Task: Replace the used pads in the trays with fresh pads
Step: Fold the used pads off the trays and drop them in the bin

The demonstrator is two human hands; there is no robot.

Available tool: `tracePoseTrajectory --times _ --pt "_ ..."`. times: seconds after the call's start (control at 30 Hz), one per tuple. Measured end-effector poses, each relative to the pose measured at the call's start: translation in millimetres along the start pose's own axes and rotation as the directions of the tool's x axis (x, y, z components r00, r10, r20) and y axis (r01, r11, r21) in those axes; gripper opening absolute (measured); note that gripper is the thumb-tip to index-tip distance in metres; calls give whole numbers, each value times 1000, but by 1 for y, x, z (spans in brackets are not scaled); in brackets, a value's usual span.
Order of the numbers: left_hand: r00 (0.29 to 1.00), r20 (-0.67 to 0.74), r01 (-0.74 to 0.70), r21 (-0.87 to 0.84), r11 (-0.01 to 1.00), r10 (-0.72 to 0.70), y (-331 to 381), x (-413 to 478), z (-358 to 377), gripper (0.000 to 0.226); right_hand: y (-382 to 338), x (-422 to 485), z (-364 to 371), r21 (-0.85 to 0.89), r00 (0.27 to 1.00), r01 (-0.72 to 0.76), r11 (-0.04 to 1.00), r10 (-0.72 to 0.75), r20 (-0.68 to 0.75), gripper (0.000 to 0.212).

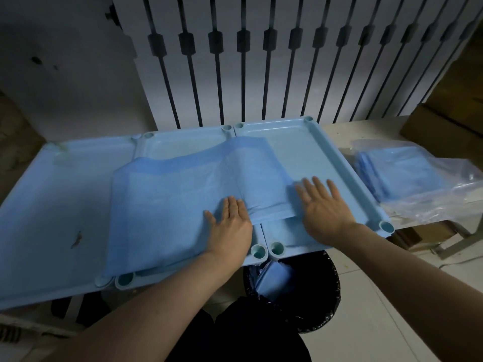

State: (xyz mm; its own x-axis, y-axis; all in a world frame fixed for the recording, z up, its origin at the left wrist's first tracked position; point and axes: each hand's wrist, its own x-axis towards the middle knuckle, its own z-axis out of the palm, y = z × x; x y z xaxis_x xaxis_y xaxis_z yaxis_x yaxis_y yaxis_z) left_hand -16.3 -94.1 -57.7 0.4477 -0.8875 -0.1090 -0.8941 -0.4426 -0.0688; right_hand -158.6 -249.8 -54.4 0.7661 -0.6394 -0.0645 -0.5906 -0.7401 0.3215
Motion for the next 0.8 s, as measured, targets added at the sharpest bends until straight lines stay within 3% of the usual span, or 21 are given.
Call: tracePoseTrajectory --times 0.07,0.17,0.3,0.37,0.47,0.53,0.63,0.7,0.77,0.8 --pt "1000 -25 7 -10 1000 -8 0 1 0 68 -24 -5 -8 126 973 186 975 -164 -162 83" --pt "997 -79 19 -4 1000 -19 0 2 1 61 -62 -6 -10 139 888 341 930 -270 -373 80" --pt "979 -200 22 -71 997 -36 -8 0 10 61 -92 0 -19 102 826 351 931 -257 -501 40" --pt "969 -246 -33 -54 998 19 -20 -3 17 39 -94 4 -20 46 830 323 945 -260 -493 39" --pt "985 -171 -25 -97 995 8 -36 -19 13 54 -87 1 -20 15 851 270 963 -231 -471 44" --pt "987 -159 6 6 1000 -5 -54 -30 11 57 -80 -1 -19 20 868 243 970 -208 -451 55" --pt "956 -292 -15 65 998 33 -94 -49 15 52 -74 -2 -20 12 871 203 979 -175 -458 62" --pt "959 -281 -21 71 997 40 -120 -62 22 50 -73 -4 -21 14 881 180 983 -155 -446 62" --pt "960 -277 -3 77 997 24 -142 -78 18 28 -76 -5 -23 34 908 155 987 -129 -399 56" --pt "961 -274 -25 74 997 44 -149 -84 15 27 -80 -8 -27 54 926 141 988 -113 -361 56"
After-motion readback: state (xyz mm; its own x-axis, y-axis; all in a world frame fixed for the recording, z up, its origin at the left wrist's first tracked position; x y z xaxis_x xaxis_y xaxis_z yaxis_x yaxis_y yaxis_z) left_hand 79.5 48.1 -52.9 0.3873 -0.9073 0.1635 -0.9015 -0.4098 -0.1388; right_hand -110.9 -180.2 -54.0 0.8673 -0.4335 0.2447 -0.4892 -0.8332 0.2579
